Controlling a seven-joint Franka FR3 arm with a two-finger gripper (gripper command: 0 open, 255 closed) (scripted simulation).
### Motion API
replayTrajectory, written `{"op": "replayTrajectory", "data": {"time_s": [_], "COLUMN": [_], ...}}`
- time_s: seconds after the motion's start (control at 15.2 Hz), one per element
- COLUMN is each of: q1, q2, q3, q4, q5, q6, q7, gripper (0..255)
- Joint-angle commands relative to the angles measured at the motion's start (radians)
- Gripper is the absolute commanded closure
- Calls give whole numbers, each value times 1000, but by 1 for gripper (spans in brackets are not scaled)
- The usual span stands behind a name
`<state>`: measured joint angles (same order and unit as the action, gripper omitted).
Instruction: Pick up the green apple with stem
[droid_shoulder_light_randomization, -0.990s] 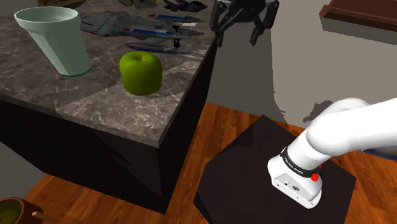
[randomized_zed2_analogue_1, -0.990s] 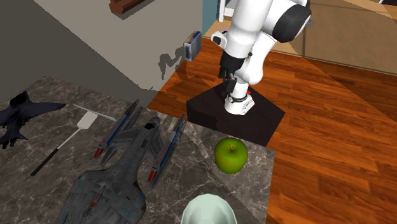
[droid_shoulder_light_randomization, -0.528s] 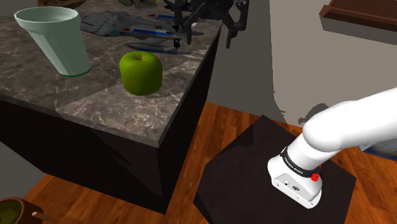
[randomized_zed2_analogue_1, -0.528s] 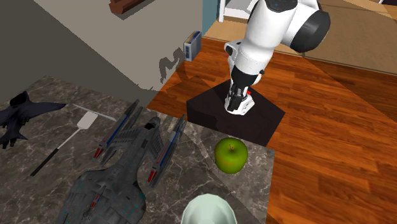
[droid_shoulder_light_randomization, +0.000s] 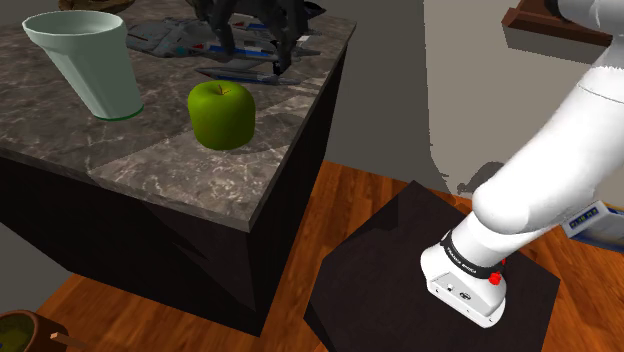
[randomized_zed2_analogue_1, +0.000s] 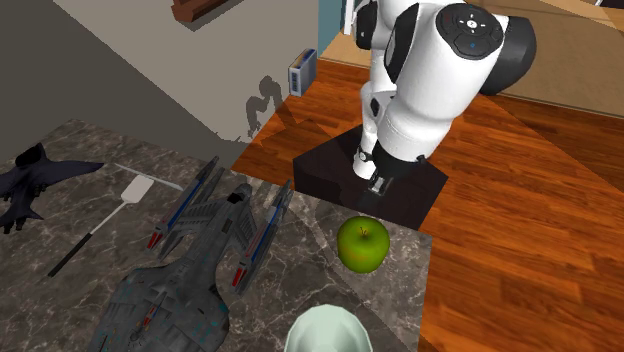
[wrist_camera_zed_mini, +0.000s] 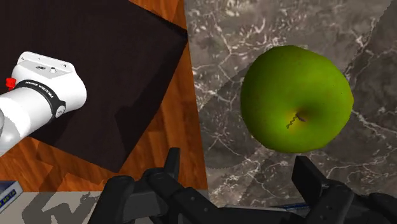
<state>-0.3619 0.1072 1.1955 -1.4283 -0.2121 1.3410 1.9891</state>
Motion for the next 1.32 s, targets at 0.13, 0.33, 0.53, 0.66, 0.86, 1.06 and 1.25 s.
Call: {"op": "replayTrajectory", "data": {"time_s": [0.13, 0.33, 0.53, 0.66, 0.86, 1.06, 1.25], "q1": [350, 345, 295, 260, 260, 263, 263], "q2": [345, 345, 322, 306, 307, 309, 309], "q3": [-94, -103, -89, -79, -79, -80, -80], "q4": [347, 321, 239, 177, 176, 179, 179], "q5": [-279, -272, -249, -233, -233, -235, -235], "q6": [-163, -135, -78, -32, -31, -32, -32], "q7": [313, 327, 330, 332, 333, 333, 333], "gripper": [0, 0, 0, 0, 255, 255, 255]}}
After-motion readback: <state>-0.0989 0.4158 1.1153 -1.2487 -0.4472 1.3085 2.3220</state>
